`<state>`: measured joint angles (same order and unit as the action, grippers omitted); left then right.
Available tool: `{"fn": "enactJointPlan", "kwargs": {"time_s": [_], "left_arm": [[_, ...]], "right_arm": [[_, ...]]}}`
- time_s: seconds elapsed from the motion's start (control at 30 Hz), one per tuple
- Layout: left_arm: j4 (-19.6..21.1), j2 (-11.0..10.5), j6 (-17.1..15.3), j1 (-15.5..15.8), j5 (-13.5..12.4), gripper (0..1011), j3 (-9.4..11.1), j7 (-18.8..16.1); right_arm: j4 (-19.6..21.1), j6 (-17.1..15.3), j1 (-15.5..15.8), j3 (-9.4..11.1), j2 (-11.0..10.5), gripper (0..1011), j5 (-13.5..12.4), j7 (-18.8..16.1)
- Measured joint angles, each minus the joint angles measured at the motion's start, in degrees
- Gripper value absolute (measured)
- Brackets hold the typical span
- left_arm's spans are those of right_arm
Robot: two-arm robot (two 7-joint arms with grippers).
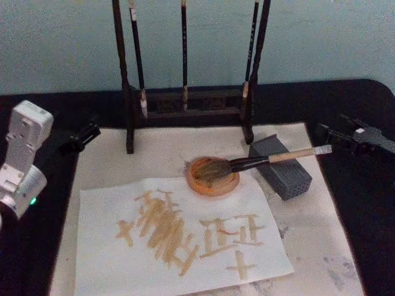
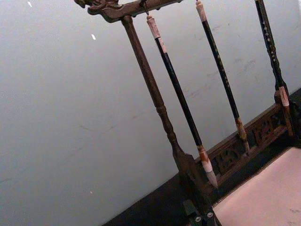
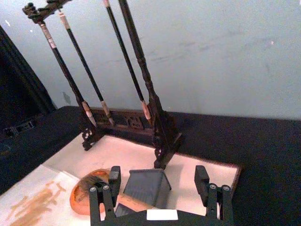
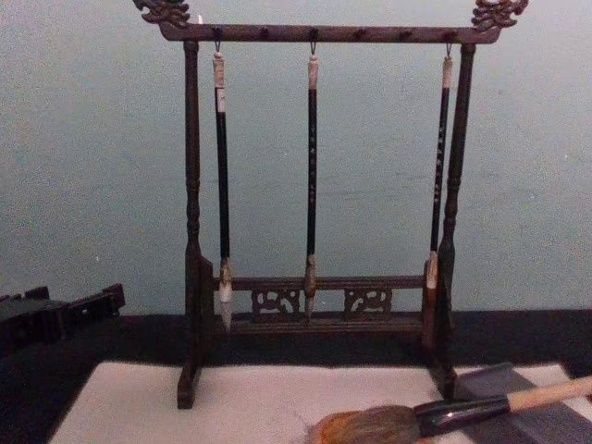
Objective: Pick up the brush from the inkstone, write on the paper, then place the brush back to its original position.
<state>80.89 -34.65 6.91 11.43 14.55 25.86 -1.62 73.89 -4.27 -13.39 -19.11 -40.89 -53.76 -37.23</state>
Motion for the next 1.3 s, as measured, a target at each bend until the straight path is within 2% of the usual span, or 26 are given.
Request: {"fn": "enactJointPlan", "kwargs": {"time_s": [0.47, 0.6, 0.67, 0.7, 0.87, 0.9, 1.1, 1.3], "left_arm": [[0.01, 0.00, 0.00, 0.00, 0.00, 1002, 0.00, 0.00], [0.00, 0.00, 0.00, 0.00, 0.00, 1002, 0.00, 0.00], [0.00, 0.00, 0.00, 0.00, 0.00, 1002, 0.00, 0.00], [0.00, 0.00, 0.00, 0.00, 0.00, 1002, 0.00, 0.00], [0.00, 0.00, 0.00, 0.00, -0.01, 1002, 0.00, 0.00], [0.00, 0.00, 0.00, 0.00, 0.00, 1002, 0.00, 0.00], [0.00, 0.00, 0.00, 0.00, 0.00, 1002, 0.00, 0.00], [0.00, 0.00, 0.00, 0.00, 0.00, 1002, 0.00, 0.00]], "right_arm": [[11.37, 4.44, 6.96, 3.19, -3.75, 1008, 5.72, 4.86], [15.56, 6.05, 9.45, 3.60, -4.69, 1008, 8.58, 5.85], [17.66, 6.79, 10.66, 3.61, -5.05, 1008, 10.22, 6.20], [17.66, 6.79, 10.66, 3.61, -5.05, 1008, 10.22, 6.20], [22.86, 8.89, 13.57, 3.09, -5.74, 1008, 15.09, 7.24], [22.86, 8.89, 13.57, 3.09, -5.74, 1008, 15.09, 7.24], [27.17, 10.71, 16.10, 2.09, -5.96, 1008, 20.83, 8.36], [29.92, 11.71, 17.85, 1.48, -5.70, 1008, 23.70, 8.20]]}}
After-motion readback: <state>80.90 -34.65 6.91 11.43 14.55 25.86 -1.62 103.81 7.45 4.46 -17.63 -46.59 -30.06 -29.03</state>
